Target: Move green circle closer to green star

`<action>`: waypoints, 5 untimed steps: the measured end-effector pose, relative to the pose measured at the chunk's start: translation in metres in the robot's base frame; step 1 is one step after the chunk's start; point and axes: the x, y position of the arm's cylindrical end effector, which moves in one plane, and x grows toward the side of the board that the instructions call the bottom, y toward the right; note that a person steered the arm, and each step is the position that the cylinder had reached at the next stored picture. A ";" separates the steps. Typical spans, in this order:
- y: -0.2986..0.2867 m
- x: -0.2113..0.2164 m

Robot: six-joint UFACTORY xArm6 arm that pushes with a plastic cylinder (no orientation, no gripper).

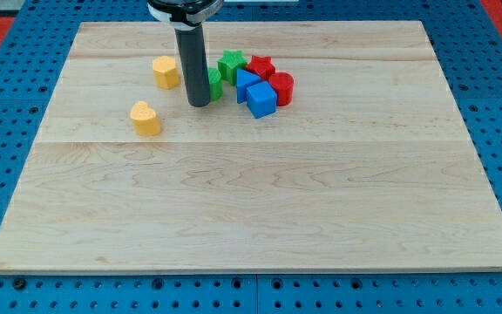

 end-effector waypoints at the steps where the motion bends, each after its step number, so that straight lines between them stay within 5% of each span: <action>1: 0.004 -0.001; 5: 0.021 -0.008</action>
